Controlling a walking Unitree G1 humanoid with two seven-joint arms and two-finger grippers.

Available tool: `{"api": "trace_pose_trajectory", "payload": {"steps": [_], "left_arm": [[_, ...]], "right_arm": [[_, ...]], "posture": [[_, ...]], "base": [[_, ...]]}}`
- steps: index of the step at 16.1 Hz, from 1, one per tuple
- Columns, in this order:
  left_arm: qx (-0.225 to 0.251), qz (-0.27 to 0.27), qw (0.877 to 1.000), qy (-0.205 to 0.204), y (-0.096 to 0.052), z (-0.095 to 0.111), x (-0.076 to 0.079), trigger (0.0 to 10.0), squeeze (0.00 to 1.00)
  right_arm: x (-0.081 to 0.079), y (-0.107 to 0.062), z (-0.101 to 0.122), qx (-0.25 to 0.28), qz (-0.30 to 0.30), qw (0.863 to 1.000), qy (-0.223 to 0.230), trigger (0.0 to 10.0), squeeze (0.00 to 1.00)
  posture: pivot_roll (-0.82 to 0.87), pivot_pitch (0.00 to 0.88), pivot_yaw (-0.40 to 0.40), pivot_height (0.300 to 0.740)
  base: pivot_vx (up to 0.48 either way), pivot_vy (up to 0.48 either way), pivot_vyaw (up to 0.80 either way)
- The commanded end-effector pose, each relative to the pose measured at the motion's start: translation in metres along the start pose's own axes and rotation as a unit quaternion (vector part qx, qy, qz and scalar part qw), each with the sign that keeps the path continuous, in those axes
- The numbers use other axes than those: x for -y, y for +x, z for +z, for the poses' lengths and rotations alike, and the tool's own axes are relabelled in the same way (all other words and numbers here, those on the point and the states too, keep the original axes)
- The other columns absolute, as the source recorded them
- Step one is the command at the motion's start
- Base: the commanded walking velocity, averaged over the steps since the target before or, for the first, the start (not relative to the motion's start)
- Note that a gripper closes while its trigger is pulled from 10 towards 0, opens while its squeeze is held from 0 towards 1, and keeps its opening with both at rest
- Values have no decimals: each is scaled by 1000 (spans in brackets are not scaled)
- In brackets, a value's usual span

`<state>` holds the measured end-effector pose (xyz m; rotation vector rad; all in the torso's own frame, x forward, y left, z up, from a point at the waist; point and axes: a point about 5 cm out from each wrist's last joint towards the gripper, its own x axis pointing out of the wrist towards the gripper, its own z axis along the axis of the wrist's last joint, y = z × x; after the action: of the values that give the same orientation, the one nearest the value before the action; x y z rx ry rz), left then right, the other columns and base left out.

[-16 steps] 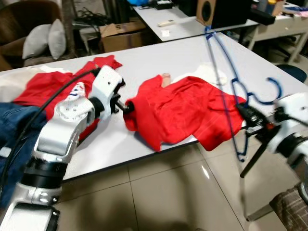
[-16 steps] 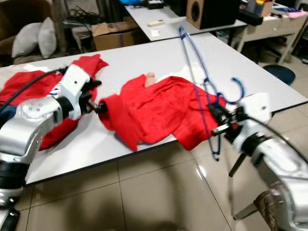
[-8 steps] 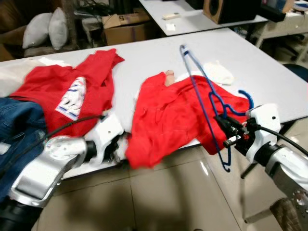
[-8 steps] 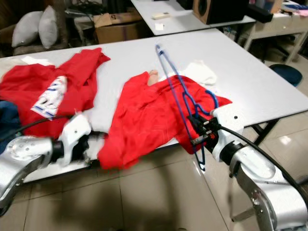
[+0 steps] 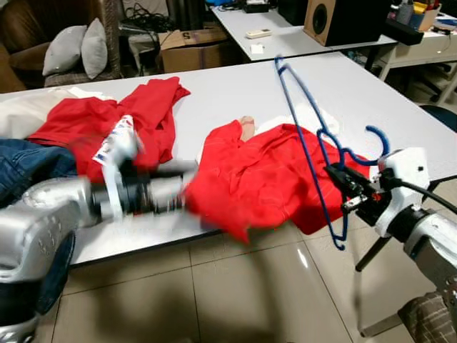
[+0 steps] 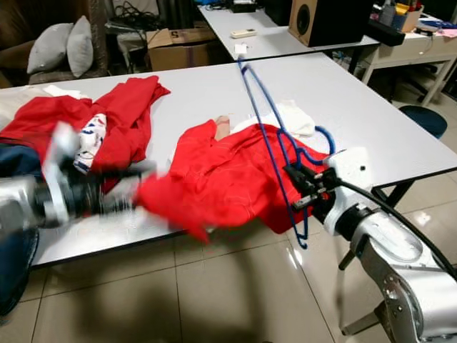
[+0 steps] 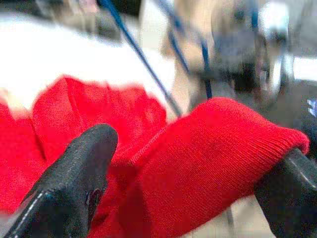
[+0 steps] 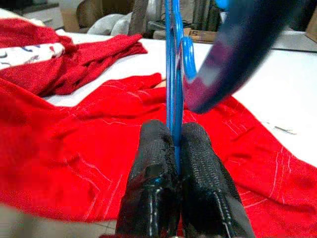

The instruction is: Hang hanger

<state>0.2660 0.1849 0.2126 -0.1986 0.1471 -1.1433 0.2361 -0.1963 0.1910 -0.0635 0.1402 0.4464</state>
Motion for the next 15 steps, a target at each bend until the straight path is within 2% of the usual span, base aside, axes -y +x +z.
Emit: {"api": "trace_pose_trajectory", "payload": {"steps": [1,2,3,4,5,6,7,8,9,10,11,12,13,15], "left_arm": [[27,31,999,-15,4,0,-4,10000,1000],[23,48,998,-21,9,-5,-6,10000,1000],[-31,164,986,25,23,-20,-24,10000,1000],[-70,256,961,72,32,-29,-39,10000,1000],[-63,280,954,84,39,-27,-43,10000,1000],[-33,299,950,80,48,-20,-46,10000,1000],[-23,315,944,93,54,-15,-49,10000,906],[-14,316,942,117,69,-5,-51,10000,875],[-40,273,948,158,87,-2,-47,10000,675],[-62,223,958,168,96,-5,-41,10000,702],[-139,63,970,187,104,-18,-17,10000,910],[-236,-94,946,201,90,-30,2,10000,1000],[-245,-92,943,204,87,-29,-1,10000,1000],[-262,-44,941,209,77,-19,-23,10000,1000]], "right_arm": [[2,-1,0,0,-16,1000,6,10000,0],[3,0,-2,-3,-26,1000,8,10000,0],[6,3,-4,-3,-52,999,12,10000,0],[7,6,-5,-3,-61,998,11,10000,0],[4,7,-4,-6,-48,999,5,10000,0],[-2,8,-3,-8,-10,1000,-16,10000,0],[-6,6,-1,-6,19,999,-26,10000,0],[-11,0,3,-5,71,996,-51,10000,0],[-8,-4,6,-7,82,995,-50,10000,0],[-6,-4,7,-9,80,996,-48,10000,0],[-6,-3,5,-25,91,994,-61,10000,0],[-6,0,-1,-51,104,990,-81,10000,0],[-5,1,-3,-55,103,989,-85,10000,0],[-1,6,-18,-104,106,986,-70,10000,0]], "posture": [[-93,0,49,740],[-93,0,49,740],[-94,0,50,740],[-92,0,48,740],[-93,0,49,740],[-86,0,42,740],[-86,0,42,740],[-81,0,40,740],[-86,0,43,740],[-88,0,45,740],[-106,0,66,740],[-115,0,79,740],[-115,0,79,740],[-112,0,95,740]], "base": [[0,0,0],[0,0,0],[0,0,0],[0,0,0],[0,0,0],[0,0,0],[0,0,0],[0,0,0],[0,0,0],[0,0,0],[0,0,0],[0,0,0],[0,0,0],[0,0,0]]}}
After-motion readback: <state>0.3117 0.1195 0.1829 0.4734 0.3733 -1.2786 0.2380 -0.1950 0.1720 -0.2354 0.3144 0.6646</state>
